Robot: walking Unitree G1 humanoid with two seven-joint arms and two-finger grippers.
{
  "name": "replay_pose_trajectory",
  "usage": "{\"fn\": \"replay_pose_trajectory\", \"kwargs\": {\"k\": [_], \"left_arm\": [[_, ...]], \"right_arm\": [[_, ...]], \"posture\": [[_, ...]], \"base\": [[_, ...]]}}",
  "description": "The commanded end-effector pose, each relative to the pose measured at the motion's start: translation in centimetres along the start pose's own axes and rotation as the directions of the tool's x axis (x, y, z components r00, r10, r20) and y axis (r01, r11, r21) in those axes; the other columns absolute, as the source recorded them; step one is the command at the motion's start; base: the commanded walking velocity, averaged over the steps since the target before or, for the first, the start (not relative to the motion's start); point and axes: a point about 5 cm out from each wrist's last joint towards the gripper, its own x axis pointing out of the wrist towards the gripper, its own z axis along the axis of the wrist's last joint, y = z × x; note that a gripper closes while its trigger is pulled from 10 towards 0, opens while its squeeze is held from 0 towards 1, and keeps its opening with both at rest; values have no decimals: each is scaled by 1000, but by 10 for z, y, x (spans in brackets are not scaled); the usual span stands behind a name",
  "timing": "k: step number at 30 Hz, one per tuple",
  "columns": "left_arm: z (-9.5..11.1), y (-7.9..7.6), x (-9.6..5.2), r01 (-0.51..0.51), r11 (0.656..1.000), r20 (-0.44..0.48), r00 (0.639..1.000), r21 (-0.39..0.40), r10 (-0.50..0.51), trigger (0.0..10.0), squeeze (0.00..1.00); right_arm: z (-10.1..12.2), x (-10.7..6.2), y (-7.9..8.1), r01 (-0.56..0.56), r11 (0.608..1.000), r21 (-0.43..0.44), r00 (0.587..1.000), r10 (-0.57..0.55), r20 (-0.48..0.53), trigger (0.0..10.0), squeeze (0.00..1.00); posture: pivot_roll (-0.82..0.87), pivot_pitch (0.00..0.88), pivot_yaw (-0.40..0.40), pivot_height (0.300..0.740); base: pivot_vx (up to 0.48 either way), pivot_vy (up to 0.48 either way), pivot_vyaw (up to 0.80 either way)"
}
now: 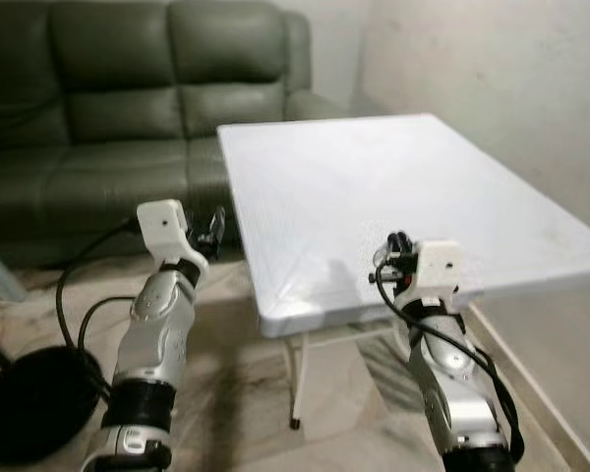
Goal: Hang keys on a hook
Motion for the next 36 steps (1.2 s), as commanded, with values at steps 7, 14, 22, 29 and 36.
{"fn": "replay_pose_trajectory", "kwargs": {"k": [7, 14, 22, 29, 36], "left_arm": [[0, -8, 3, 20, 1000, -10, 1000, -5, -20, 10000, 0], [-3, -9, 3, 19, 999, -25, 999, -27, -20, 10000, 0], [-6, -10, 2, 23, 999, -43, 999, -36, -24, 10000, 0], [-6, -11, 3, 28, 999, -48, 998, -29, -29, 10000, 0], [-6, -12, 3, 28, 999, -48, 998, -25, -30, 10000, 0]], "right_arm": [[3, 0, -7, 24, 1000, -13, 1000, -24, 3, 10000, 0], [4, 0, -6, 22, 1000, -13, 1000, -22, 2, 10000, 0], [4, -2, -6, 23, 1000, -17, 1000, -23, 0, 10000, 0], [4, -2, -7, 25, 999, -20, 1000, -25, 1, 10000, 0], [5, -1, -7, 25, 999, -21, 1000, -25, 4, 10000, 0]], "posture": [[17, 0, -23, 740], [14, 0, -24, 740], [9, 0, -23, 740], [8, 0, -23, 740], [9, 0, -24, 740]], "base": [[0, 0, -769], [0, 0, -769], [0, 0, -769], [0, 0, -768], [0, 0, -765]]}}
